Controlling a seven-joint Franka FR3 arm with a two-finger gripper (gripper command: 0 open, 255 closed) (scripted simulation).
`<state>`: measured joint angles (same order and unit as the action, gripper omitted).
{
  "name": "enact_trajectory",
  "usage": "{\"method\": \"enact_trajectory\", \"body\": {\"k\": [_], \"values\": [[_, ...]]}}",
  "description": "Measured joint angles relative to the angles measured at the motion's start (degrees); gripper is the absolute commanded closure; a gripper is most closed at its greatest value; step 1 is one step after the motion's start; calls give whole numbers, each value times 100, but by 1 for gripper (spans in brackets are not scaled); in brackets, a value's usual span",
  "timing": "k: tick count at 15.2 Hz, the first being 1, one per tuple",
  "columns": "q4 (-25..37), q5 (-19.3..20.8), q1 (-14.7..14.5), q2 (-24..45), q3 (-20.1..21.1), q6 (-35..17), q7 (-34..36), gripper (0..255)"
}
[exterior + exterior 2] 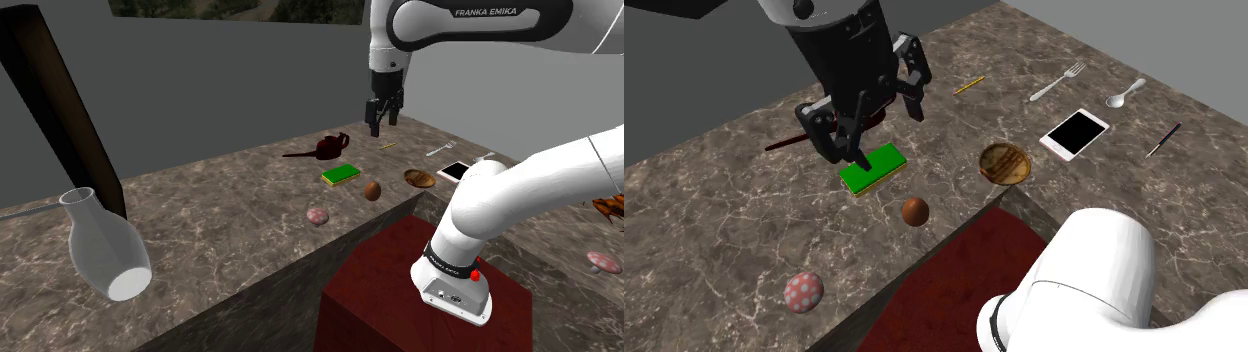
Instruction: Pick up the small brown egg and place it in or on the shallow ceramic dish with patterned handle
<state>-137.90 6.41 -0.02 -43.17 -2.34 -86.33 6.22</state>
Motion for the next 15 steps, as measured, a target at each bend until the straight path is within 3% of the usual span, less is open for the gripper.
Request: {"method": "enact_trajectory", "body": {"k": [7, 15], "values": [[-907, 136, -19, 18, 27, -798, 40, 0], [-2132, 445, 9, 619, 43, -2417, 183, 0]]}}
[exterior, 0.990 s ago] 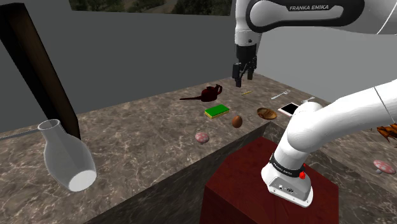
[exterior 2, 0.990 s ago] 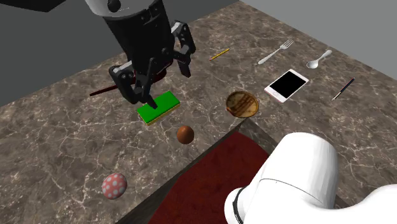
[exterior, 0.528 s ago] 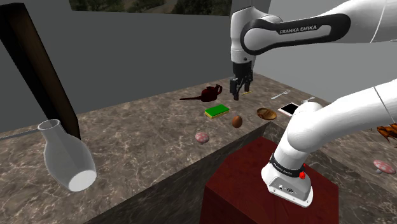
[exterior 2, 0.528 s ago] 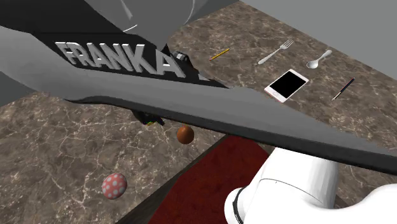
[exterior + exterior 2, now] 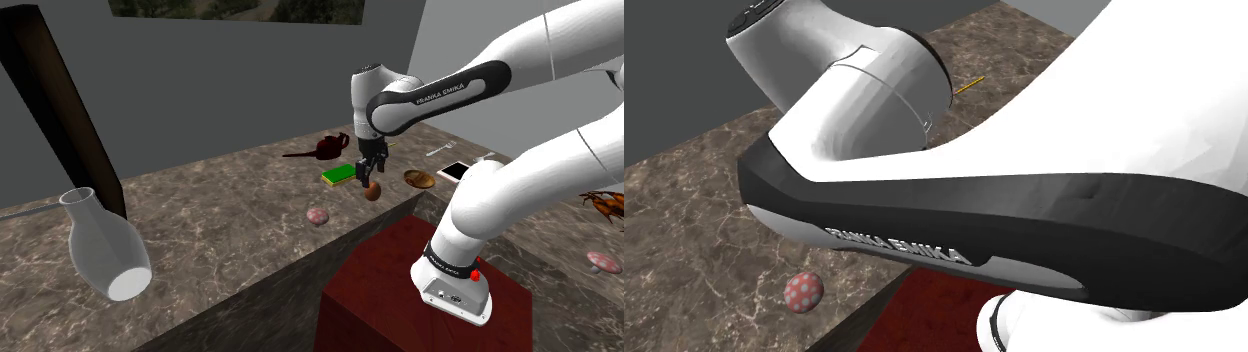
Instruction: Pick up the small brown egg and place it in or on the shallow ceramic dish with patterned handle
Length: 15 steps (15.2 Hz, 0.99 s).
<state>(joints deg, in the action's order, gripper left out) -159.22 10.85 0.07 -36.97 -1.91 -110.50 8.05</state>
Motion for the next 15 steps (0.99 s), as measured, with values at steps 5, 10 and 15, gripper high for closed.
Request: {"method": "enact_trajectory", "body": {"k": [5, 10, 15], "values": [[-347, 140, 74, 241, -62, -581, 21, 0], [-545, 208, 115, 351, -92, -893, 47, 0], [-551, 209, 115, 361, -91, -910, 51, 255]]}}
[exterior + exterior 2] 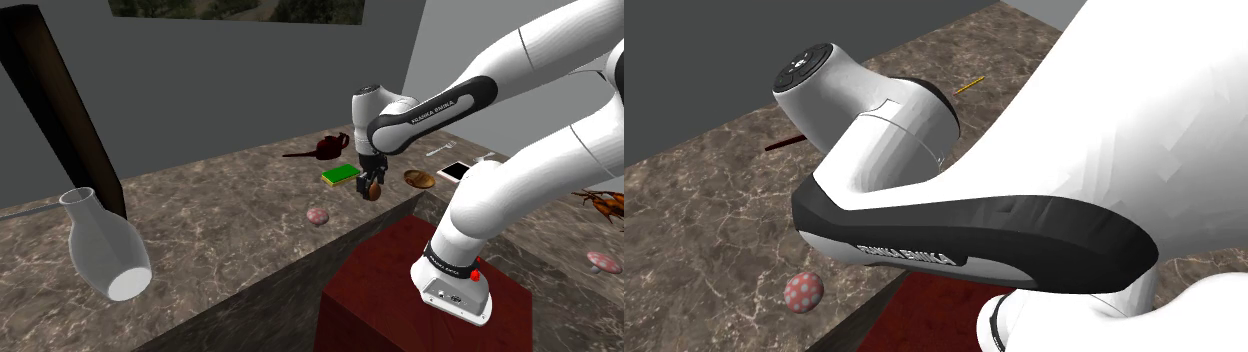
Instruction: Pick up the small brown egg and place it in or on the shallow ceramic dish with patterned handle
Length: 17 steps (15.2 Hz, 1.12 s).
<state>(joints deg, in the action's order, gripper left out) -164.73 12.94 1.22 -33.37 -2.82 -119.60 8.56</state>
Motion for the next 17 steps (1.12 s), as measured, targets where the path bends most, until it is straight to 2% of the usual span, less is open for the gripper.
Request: {"method": "enact_trajectory", "body": {"k": [10, 17], "values": [[-1, 0, 0, 1, 0, -1, 0, 255], [267, -69, -22, -363, 11, 618, -112, 255]]}}
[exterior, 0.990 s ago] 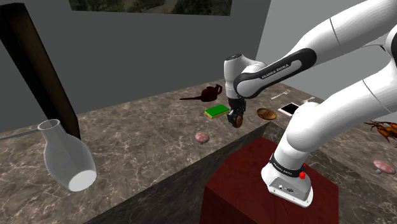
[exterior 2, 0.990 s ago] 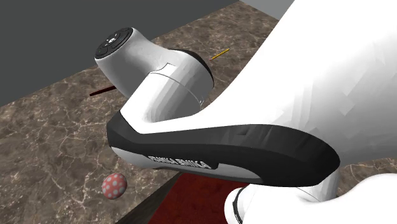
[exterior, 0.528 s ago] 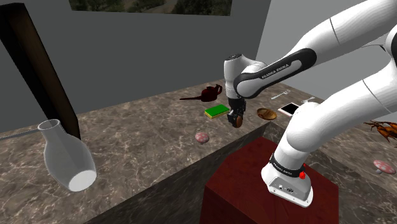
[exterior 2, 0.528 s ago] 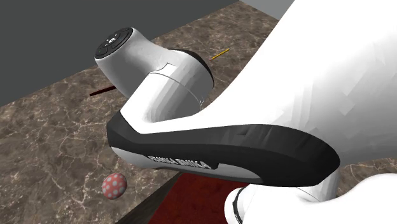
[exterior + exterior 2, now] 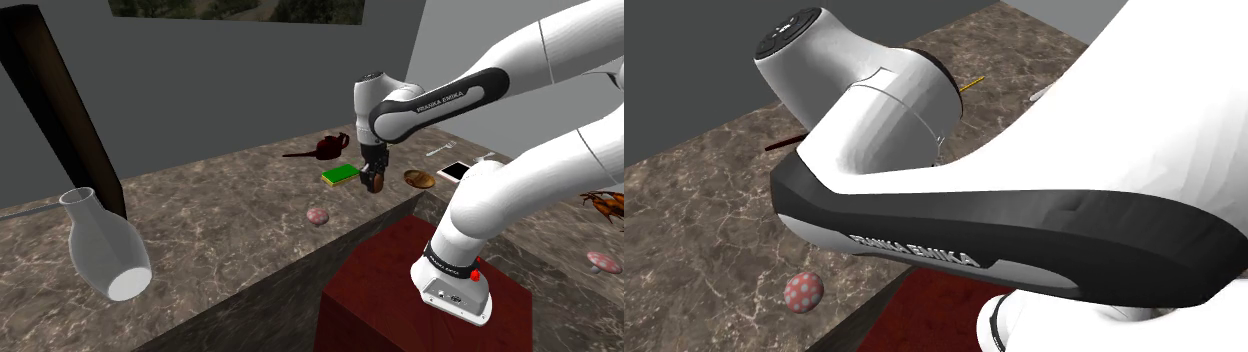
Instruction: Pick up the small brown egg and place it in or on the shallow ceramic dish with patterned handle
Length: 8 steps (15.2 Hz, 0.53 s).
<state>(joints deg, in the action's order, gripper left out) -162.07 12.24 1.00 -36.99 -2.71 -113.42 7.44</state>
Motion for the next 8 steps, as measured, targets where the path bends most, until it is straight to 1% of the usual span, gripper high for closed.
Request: {"method": "enact_trajectory", "body": {"k": [8], "values": [[438, -85, -32, -328, 39, 760, -109, 255]]}}
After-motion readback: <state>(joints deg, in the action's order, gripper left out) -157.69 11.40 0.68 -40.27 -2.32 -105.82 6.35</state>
